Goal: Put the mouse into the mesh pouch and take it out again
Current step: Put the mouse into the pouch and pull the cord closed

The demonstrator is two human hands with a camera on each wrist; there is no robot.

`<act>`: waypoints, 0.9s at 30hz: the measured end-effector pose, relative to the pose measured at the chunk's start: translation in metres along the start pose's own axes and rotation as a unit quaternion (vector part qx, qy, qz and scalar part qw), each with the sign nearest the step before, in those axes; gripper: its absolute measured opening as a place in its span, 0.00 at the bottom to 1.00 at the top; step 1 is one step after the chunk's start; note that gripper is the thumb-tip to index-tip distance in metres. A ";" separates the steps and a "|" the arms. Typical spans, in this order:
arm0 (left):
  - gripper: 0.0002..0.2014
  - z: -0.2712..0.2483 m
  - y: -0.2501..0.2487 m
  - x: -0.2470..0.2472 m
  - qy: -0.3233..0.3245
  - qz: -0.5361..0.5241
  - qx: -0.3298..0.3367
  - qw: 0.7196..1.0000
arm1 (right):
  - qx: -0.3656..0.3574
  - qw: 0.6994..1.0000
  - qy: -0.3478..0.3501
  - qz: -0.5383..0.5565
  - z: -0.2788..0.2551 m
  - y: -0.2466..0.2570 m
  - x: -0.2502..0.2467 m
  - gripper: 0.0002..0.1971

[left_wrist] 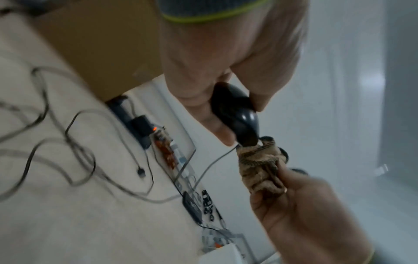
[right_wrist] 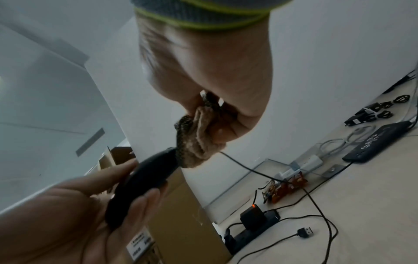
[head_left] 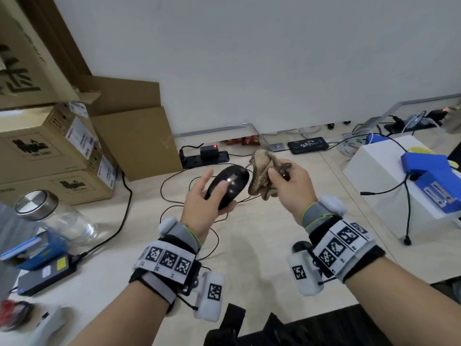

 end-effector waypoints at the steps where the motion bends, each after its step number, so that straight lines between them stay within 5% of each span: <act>1: 0.21 -0.001 0.003 0.003 0.001 -0.093 -0.054 0.994 | -0.003 0.998 0.021 0.053 -0.004 0.007 -0.001 0.07; 3: 0.15 -0.005 0.002 0.011 0.019 -0.172 -0.124 0.977 | -0.025 0.990 0.064 0.126 -0.014 0.020 0.003 0.07; 6: 0.13 -0.009 0.002 0.019 0.035 -0.139 -0.162 0.976 | -0.048 0.988 0.063 0.134 -0.019 0.023 0.014 0.08; 10: 0.17 -0.007 0.006 0.026 0.025 -0.093 -0.129 0.987 | -0.105 0.993 -0.042 -0.021 -0.027 0.018 0.027 0.01; 15: 0.20 0.003 0.002 0.025 -0.033 -0.078 -0.106 0.991 | -0.217 0.973 0.072 -0.038 -0.059 0.027 0.041 0.14; 17: 0.18 0.003 0.000 0.026 -0.011 -0.040 -0.091 0.995 | -0.213 0.974 0.030 -0.076 -0.045 0.024 0.035 0.13; 22: 0.16 -0.010 0.002 0.030 0.093 0.014 -0.065 0.993 | -0.071 0.994 -0.079 -0.022 -0.009 0.005 0.029 0.06; 27: 0.15 -0.004 0.007 0.023 0.004 -0.013 -0.063 0.998 | -0.198 0.979 -0.026 -0.051 -0.046 0.016 0.054 0.07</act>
Point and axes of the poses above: each hand's wrist, its own z-axis towards the middle knuckle, its own x-axis out of the palm, y = z × x, the point moved 4 cm from there along z, towards the middle knuckle, and after that the axes turned 13 degrees about -z, right-handed, at the moved point
